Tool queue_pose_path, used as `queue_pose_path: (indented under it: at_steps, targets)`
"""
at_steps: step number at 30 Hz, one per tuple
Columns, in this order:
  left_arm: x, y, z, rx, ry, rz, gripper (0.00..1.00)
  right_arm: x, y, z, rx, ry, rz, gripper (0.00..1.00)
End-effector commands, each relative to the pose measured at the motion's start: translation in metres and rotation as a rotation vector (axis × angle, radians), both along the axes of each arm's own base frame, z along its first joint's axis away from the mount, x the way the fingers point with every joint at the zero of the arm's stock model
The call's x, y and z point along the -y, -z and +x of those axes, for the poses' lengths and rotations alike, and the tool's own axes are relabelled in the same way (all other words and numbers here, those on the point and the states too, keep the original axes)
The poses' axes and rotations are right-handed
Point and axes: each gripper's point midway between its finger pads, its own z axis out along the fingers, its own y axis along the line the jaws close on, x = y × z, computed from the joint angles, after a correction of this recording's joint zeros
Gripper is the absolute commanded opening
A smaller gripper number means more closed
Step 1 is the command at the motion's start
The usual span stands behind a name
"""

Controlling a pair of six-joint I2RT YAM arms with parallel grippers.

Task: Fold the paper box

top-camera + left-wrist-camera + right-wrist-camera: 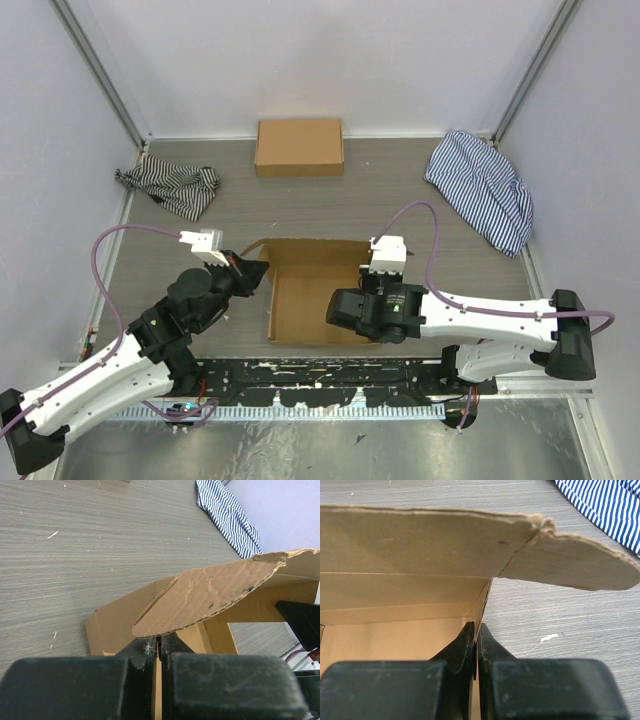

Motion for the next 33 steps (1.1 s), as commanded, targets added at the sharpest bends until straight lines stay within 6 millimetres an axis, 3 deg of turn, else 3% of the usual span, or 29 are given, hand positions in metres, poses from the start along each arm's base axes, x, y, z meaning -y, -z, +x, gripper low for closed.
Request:
queue_pose_path:
  at_steps: [1,7,14,33]
  targets:
    - [0.013,-0.03,-0.008,0.01,0.059,-0.094,0.08,-0.022,-0.016,0.003,0.024,0.02,0.138,0.01]
    - [0.012,-0.036,-0.008,0.012,0.054,-0.101,0.09,-0.022,-0.012,0.001,0.012,0.038,0.161,0.01]
    - [0.016,-0.022,-0.012,-0.034,0.067,-0.129,0.09,-0.021,-0.008,0.0,-0.001,0.047,0.164,0.01]
    - [0.017,-0.013,-0.012,-0.078,0.047,-0.169,0.1,-0.027,-0.007,-0.001,-0.012,0.067,0.197,0.01]
